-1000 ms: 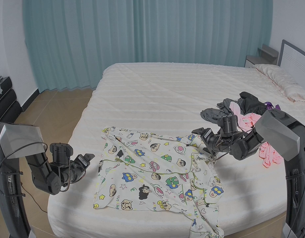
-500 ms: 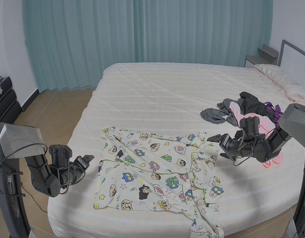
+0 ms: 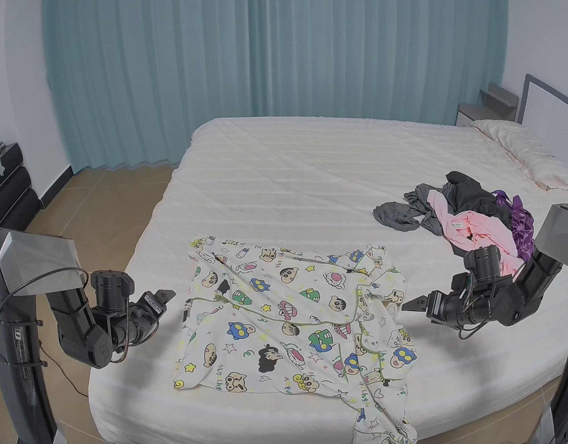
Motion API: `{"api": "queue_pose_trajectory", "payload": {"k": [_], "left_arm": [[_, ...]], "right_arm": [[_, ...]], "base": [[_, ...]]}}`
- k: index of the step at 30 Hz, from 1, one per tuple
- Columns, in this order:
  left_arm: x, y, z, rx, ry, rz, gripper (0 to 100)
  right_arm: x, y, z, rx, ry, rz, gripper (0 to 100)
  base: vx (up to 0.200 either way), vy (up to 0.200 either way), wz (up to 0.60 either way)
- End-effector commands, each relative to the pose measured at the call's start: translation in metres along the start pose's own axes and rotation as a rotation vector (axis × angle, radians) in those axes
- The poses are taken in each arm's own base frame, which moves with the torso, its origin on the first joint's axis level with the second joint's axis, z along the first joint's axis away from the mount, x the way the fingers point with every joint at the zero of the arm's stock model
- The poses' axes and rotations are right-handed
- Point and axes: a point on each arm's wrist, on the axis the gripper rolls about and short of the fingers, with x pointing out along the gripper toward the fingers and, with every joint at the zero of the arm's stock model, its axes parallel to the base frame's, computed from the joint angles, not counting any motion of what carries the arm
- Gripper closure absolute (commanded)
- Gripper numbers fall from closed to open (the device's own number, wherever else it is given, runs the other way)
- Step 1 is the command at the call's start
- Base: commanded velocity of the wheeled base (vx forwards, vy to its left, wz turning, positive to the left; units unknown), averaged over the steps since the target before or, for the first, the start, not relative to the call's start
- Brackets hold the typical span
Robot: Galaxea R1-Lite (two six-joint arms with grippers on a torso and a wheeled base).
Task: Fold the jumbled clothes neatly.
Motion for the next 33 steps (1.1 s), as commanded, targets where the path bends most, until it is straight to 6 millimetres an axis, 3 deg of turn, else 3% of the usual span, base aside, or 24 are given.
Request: {"api": "queue_pose_trajectory", "payload": {"k": [1, 6, 17, 24, 25, 33], "left_arm": [[0.001, 0.0, 0.0, 0.0, 0.001, 0.001, 0], [0.001, 0.001, -0.001, 0.001, 0.002, 0.002, 0], [0.001, 0.001, -0.001, 0.003, 0.003, 0.005, 0], [0.002, 0.001, -0.001, 0.003, 0.003, 0.003, 0], [0.002, 0.001, -0.001, 0.003, 0.003, 0.003, 0], [0.002, 0.001, -0.001, 0.004, 0.003, 0.005, 0]], "right_arm": [[0.014, -0.008, -0.01, -0.042, 0.032, -0.066, 0], [0.032, -0.003, -0.022, -0.134, 0.052, -0.131, 0], [0.06, 0.025, -0.024, -0.208, 0.068, -0.14, 0], [0.062, 0.031, -0.029, -0.224, 0.084, -0.131, 0], [0.062, 0.031, -0.03, -0.223, 0.088, -0.133, 100], [0.055, 0.033, -0.024, -0.166, 0.075, -0.132, 100]], "base": [[0.0, 0.0, 0.0], [0.0, 0.0, 0.0], [0.0, 0.0, 0.0], [0.0, 0.0, 0.0], [0.0, 0.0, 0.0], [0.0, 0.0, 0.0]]}}
